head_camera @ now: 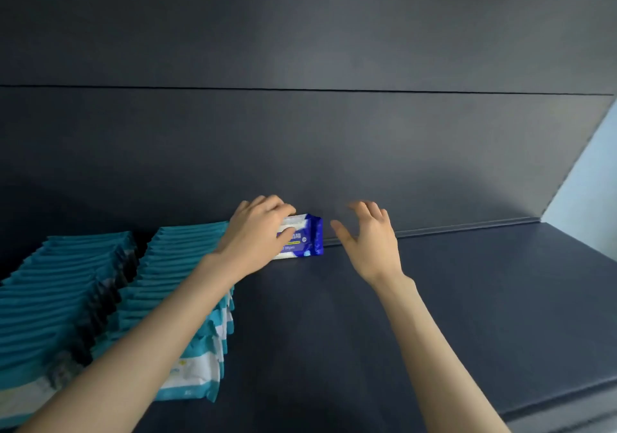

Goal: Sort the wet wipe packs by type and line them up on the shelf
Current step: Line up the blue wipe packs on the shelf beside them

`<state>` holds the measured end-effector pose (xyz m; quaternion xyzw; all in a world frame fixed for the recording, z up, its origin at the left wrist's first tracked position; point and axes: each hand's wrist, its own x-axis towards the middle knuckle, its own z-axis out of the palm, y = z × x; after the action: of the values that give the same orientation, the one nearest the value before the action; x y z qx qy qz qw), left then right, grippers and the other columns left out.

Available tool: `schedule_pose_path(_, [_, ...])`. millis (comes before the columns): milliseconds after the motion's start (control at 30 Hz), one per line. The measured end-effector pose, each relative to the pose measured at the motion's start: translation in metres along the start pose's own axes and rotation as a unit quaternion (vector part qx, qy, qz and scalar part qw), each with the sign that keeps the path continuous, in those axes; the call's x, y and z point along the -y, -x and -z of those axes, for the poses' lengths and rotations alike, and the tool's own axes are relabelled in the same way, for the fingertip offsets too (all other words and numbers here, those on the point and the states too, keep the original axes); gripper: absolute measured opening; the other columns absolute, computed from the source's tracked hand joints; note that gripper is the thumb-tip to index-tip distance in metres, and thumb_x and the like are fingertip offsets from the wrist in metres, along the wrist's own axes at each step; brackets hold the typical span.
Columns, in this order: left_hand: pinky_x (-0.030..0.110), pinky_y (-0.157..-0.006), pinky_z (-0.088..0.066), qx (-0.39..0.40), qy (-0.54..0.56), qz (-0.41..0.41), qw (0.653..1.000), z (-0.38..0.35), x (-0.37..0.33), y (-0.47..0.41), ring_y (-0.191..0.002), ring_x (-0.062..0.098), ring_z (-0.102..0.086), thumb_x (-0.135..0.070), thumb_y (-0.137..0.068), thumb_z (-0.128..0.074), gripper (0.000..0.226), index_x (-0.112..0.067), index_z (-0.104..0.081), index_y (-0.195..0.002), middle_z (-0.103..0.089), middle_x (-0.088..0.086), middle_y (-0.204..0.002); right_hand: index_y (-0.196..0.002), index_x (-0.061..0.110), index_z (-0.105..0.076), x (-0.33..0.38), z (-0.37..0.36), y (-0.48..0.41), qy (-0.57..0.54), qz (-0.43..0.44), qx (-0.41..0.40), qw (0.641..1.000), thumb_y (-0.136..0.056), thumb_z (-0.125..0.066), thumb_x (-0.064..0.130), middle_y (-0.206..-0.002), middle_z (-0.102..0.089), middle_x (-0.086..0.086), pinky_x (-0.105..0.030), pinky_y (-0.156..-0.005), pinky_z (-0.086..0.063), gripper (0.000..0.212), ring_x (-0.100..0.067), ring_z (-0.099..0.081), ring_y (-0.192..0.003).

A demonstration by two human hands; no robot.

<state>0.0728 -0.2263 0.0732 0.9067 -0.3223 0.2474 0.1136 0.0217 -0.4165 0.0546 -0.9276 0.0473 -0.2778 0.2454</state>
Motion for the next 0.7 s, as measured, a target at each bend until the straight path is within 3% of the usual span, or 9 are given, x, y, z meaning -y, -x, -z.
schedule_pose_path(100, [0.036,-0.069,-0.047,-0.071,0.026,-0.036,0.996,0.008,-0.034,0.014,-0.081,0.029,-0.064,-0.023,-0.077,-0.066,0.027,-0.011,-0.069,-0.101,-0.067,0.003,-0.093,-0.126,0.012,-0.055,-0.008,0.032,0.033,0.013,0.005,-0.049,0.999,-0.093,-0.056,0.034,-0.130,-0.053,-0.001,-0.034,-0.087,-0.043,0.039,-0.024,-0.044,-0.114])
schedule_pose_path(200, [0.035,-0.079,-0.048,-0.081,0.094,-0.055,0.991,0.013,-0.081,0.036,-0.090,0.025,-0.063,-0.034,-0.083,-0.052,0.036,-0.012,-0.067,-0.107,-0.067,0.001,-0.100,-0.123,0.012,-0.058,-0.022,0.061,0.084,0.020,-0.006,-0.095,0.995,-0.093,-0.058,0.032,-0.128,-0.057,-0.001,-0.034,-0.089,-0.044,0.036,-0.023,-0.047,-0.115])
schedule_pose_path(333, [0.028,-0.089,-0.036,-0.070,0.166,-0.080,0.980,0.006,-0.153,0.081,-0.101,0.015,-0.053,-0.036,-0.086,-0.047,0.041,-0.013,-0.063,-0.116,-0.064,-0.002,-0.109,-0.122,0.013,-0.059,-0.048,0.097,0.172,0.047,-0.049,-0.130,0.989,-0.092,-0.058,0.033,-0.127,-0.059,-0.002,-0.030,-0.093,-0.042,0.036,-0.019,-0.046,-0.116])
schedule_pose_path(400, [0.026,-0.090,-0.034,-0.047,0.199,-0.099,0.974,0.000,-0.194,0.113,-0.104,0.014,-0.053,-0.035,-0.087,-0.047,0.041,-0.014,-0.062,-0.118,-0.063,-0.002,-0.112,-0.123,0.015,-0.058,-0.060,0.116,0.225,0.062,-0.081,-0.119,0.988,-0.093,-0.055,0.035,-0.128,-0.058,-0.001,-0.029,-0.094,-0.039,0.036,-0.016,-0.043,-0.118])
schedule_pose_path(567, [0.029,-0.092,-0.039,0.053,0.281,-0.127,0.950,-0.016,-0.301,0.211,-0.105,0.013,-0.054,-0.037,-0.087,-0.045,0.041,-0.015,-0.062,-0.118,-0.063,-0.004,-0.113,-0.121,0.016,-0.060,-0.086,0.165,0.382,0.103,-0.183,-0.089,0.974,-0.091,-0.051,0.039,-0.124,-0.062,0.000,-0.036,-0.090,-0.049,0.039,-0.022,-0.054,-0.113])
schedule_pose_path(700, [0.035,-0.090,-0.045,0.160,0.320,-0.168,0.919,-0.024,-0.379,0.292,-0.105,0.015,-0.057,-0.035,-0.086,-0.054,0.037,-0.019,-0.062,-0.119,-0.063,-0.006,-0.113,-0.117,0.017,-0.063,-0.093,0.197,0.504,0.154,-0.285,-0.086,0.942,-0.088,-0.066,0.030,-0.119,-0.065,-0.001,-0.036,-0.085,-0.053,0.033,-0.023,-0.060,-0.107])
